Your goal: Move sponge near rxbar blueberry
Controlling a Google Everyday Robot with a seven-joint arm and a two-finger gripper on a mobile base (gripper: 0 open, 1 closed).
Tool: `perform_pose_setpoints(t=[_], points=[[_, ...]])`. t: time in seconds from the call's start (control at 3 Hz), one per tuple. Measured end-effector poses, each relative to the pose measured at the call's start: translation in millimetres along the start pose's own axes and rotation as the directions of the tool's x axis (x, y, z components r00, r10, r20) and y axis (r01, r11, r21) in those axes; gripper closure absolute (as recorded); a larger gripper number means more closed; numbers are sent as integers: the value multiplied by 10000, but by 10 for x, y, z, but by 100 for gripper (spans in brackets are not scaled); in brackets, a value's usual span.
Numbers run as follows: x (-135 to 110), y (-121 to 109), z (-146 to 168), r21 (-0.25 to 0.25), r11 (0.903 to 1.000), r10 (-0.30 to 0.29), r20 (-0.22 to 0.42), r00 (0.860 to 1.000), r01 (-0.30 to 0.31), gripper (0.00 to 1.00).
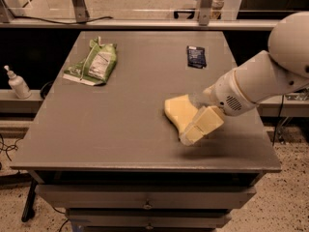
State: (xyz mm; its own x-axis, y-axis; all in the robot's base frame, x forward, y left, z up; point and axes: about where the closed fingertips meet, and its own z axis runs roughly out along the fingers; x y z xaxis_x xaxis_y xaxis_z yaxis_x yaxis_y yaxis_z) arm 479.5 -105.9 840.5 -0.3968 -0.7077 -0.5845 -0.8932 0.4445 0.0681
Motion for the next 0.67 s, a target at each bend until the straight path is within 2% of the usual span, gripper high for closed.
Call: perform_pose_setpoints(t=[0.33, 0.67], points=[[49, -13, 101, -3, 9999, 107, -49, 9999, -107, 18], [163, -60, 73, 117, 9996, 257, -187, 9995, -255, 40]])
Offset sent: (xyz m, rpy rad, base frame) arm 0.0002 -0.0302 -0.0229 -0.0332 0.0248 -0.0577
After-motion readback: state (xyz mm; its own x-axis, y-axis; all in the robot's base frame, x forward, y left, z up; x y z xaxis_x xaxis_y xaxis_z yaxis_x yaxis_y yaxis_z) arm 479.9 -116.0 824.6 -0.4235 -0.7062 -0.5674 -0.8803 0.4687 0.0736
